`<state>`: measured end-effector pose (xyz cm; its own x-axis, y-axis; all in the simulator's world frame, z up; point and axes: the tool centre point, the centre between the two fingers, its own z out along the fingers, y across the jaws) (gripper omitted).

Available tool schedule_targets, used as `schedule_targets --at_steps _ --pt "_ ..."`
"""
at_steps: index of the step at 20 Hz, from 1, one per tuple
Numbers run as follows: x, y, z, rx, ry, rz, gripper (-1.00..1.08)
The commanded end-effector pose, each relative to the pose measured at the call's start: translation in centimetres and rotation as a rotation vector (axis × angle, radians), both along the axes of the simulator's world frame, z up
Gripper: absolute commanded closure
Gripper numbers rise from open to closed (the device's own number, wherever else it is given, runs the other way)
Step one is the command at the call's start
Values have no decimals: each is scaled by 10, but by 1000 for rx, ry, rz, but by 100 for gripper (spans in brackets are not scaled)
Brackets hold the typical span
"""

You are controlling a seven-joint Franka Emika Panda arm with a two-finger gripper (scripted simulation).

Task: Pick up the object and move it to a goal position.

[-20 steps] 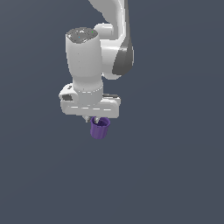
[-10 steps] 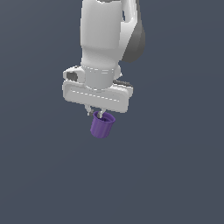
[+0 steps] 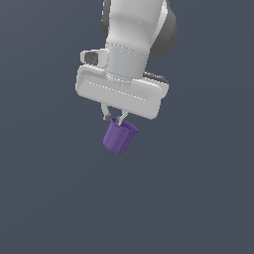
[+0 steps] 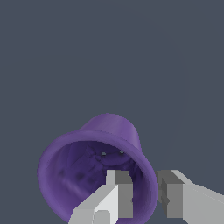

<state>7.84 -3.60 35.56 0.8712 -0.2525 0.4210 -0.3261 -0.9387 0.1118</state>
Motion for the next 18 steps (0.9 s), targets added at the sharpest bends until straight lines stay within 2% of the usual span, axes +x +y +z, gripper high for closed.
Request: schedule_targets --at_steps 1,18 --pt "2 5 15 -16 -34 -27 108" --pt "9 48 110 -138 -245 -213 108"
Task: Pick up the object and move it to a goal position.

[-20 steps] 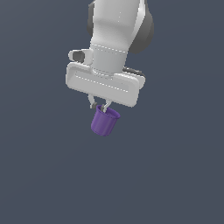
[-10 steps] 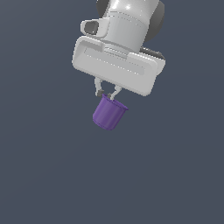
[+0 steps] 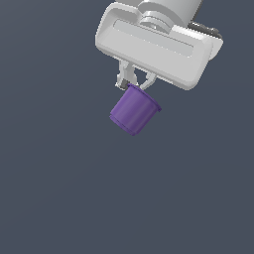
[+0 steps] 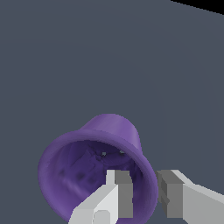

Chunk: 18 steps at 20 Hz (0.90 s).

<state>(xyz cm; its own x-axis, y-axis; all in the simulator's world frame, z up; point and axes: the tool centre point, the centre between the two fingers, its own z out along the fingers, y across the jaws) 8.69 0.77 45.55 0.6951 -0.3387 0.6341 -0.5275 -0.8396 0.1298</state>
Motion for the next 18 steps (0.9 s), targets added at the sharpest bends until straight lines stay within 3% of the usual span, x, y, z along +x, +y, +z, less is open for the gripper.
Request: schedule_targets --at_steps 1,10,18 --pt "0 7 16 -19 -35 -29 108" --pt "0 30 54 -71 -120 -108 108" --pt "-1 39 67 -92 -148 -136 108"
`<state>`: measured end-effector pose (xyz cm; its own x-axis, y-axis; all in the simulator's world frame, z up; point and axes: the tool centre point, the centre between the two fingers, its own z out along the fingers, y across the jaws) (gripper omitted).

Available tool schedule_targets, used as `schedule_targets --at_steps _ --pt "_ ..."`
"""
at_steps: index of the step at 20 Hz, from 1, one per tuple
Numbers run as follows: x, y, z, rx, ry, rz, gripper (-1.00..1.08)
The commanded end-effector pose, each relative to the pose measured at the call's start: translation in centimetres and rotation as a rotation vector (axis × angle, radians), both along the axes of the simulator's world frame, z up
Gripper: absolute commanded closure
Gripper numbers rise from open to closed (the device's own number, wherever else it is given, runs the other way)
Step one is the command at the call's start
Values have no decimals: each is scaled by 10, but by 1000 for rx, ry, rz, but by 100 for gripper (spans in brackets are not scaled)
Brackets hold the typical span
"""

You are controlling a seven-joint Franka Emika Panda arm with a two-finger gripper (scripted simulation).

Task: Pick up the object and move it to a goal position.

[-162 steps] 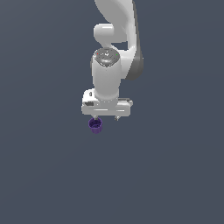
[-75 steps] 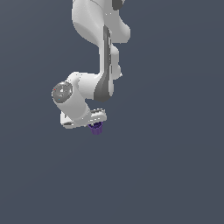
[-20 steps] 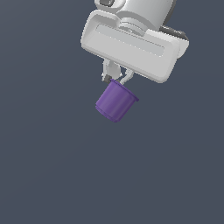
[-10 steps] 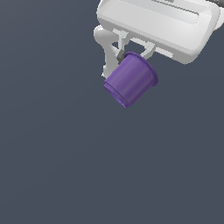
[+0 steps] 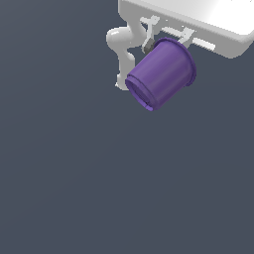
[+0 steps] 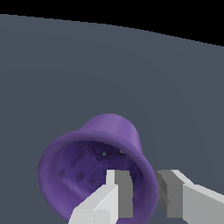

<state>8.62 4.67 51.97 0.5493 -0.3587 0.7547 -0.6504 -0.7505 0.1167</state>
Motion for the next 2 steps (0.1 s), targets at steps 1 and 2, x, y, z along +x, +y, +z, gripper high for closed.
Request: schedule_targets --at_steps 1,2 --pt "0 1 3 -2 -5 -4 108" --pt "0 1 2 -3 -4 -4 108"
